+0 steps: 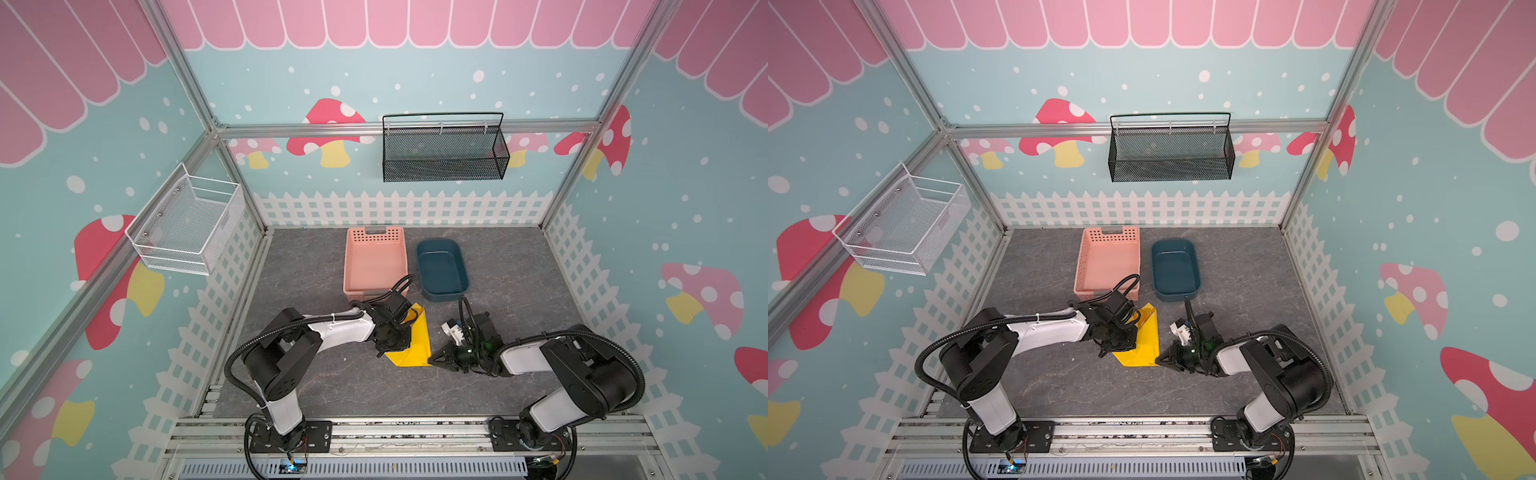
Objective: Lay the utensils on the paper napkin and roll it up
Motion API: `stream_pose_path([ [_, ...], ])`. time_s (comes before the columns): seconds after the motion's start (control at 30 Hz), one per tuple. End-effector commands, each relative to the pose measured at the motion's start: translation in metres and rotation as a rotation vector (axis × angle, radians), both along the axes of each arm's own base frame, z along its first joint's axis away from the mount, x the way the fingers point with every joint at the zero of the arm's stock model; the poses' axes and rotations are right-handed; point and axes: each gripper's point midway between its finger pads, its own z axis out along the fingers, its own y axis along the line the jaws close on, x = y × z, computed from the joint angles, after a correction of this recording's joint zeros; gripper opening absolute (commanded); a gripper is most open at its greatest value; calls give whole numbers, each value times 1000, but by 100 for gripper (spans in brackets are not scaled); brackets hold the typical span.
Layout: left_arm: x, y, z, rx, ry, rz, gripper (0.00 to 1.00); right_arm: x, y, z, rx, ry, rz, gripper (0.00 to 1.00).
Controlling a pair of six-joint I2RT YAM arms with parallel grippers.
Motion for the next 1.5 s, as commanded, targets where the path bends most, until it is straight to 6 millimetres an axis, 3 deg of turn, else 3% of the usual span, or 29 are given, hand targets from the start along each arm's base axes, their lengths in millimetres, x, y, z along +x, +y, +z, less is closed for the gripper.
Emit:
stream_pose_path([
  [0.0, -10, 20, -15, 64, 32, 1, 0, 3, 0, 11, -2, -29, -12, 0],
  [0.2, -12, 26, -14, 66, 29, -1, 0, 18, 4, 32, 6, -100, -21, 0],
  [0.67, -11, 33, -16, 59, 34, -25, 0, 26, 15, 23, 5, -78, 38, 0],
  [0.87, -11, 33, -17, 60, 37, -29, 0, 29, 16, 8, -19, -57, 46, 0],
  [1.1, -11, 33, -18, 63, 41, -33, 0, 21, 1, -25, -130, 9, 25, 0],
  [1.47, -11, 31, -19, 60, 42, -48, 0, 53, 13, 19, -75, -132, 0, 0],
])
